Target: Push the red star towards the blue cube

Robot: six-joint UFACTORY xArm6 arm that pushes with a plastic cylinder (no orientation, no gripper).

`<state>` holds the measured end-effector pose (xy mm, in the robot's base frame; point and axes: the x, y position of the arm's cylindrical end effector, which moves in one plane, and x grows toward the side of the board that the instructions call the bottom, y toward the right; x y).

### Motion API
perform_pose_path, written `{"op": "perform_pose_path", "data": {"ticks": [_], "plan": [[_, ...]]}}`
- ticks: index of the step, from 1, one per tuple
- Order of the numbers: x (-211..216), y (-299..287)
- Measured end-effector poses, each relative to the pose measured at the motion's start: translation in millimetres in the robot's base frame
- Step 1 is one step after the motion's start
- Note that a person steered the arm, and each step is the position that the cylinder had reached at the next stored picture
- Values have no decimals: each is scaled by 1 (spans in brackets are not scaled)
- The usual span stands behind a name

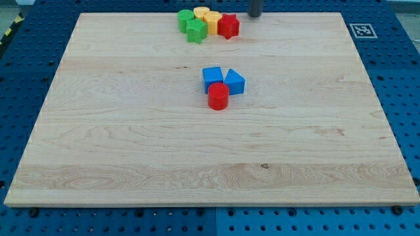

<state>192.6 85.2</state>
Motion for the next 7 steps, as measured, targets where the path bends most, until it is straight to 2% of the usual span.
{"op": "perform_pose_path", "data": {"ticks": [1, 4, 6, 7], "plan": [[0, -2], [41, -35], [99, -44], [111, -55]]}}
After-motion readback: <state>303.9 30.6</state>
